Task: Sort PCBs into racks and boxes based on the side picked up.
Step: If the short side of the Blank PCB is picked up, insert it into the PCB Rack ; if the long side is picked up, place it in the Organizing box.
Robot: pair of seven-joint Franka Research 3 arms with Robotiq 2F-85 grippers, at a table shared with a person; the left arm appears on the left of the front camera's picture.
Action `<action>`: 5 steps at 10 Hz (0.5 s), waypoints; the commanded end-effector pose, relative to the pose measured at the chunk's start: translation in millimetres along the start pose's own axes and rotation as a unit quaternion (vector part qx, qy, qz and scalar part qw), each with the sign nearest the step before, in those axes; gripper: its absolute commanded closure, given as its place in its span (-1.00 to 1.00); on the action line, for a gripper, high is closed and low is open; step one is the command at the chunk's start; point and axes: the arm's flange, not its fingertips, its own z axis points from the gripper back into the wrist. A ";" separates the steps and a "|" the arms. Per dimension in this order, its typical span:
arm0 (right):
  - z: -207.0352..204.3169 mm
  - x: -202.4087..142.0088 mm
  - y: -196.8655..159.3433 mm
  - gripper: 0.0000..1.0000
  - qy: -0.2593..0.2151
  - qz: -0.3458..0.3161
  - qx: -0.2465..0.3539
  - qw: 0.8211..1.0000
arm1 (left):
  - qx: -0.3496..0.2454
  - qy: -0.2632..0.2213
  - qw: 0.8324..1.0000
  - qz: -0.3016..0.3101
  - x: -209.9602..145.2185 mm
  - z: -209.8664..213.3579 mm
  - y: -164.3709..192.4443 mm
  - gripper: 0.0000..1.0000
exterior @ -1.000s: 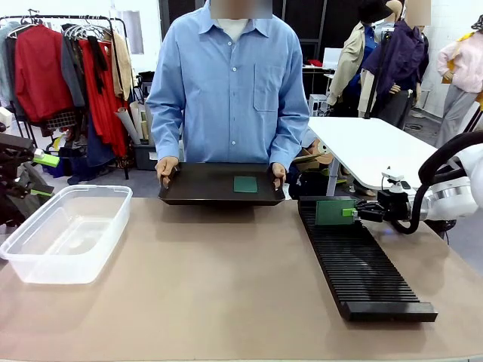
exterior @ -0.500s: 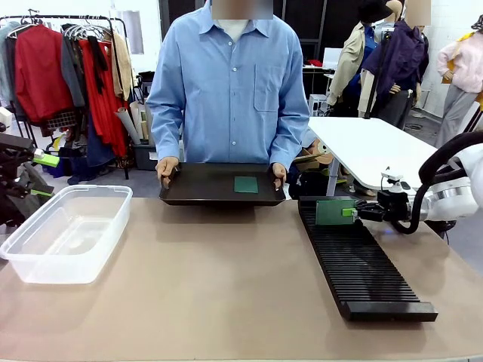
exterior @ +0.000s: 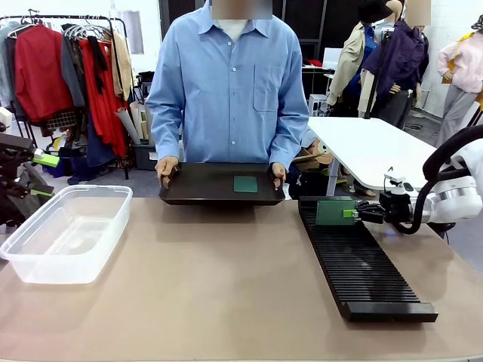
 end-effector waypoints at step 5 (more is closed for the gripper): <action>-0.4 -8.0 17.6 1.00 0.024 0.010 -0.032 0.999 | 0.002 -0.001 1.000 0.005 0.7 0.8 -2.9 -1.00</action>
